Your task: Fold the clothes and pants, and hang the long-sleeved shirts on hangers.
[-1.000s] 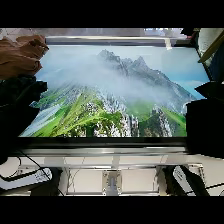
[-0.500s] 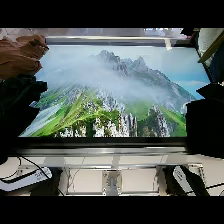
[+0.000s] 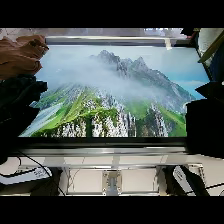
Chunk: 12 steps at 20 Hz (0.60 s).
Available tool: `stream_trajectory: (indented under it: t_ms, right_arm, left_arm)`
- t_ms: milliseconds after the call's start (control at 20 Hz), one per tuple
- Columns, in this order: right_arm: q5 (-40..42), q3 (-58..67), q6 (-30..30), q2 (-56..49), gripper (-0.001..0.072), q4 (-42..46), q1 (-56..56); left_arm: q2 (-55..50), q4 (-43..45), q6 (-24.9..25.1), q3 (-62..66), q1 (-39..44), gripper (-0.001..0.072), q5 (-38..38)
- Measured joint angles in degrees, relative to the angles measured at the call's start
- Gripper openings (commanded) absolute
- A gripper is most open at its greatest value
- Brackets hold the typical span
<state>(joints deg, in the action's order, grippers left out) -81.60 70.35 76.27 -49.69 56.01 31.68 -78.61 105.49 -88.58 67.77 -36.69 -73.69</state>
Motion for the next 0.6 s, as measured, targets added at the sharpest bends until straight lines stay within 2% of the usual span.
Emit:
stream_trajectory:
  t_ms: [200,350,500,600]
  right_arm:
    - [0.1,0.1,-0.9,0.0,0.0403,0.1,0.0]
    - [0.2,1.7,-2.6,0.0,0.0402,3.7,0.1]
    - [0.2,6.1,-3.4,0.0,0.0402,9.6,0.1]
    - [1.0,9.5,-3.6,0.0,0.0402,12.8,0.1]
  left_arm:
    - [3.6,-6.4,2.5,-0.2,2.9,0.0013,-2.9]
    - [9.8,-21.6,6.0,-0.2,9.6,0.0012,-3.5]
    - [14.2,-36.0,8.2,-0.3,23.1,0.0012,-1.6]
    - [14.8,-40.4,8.1,-0.4,35.3,0.0012,1.4]
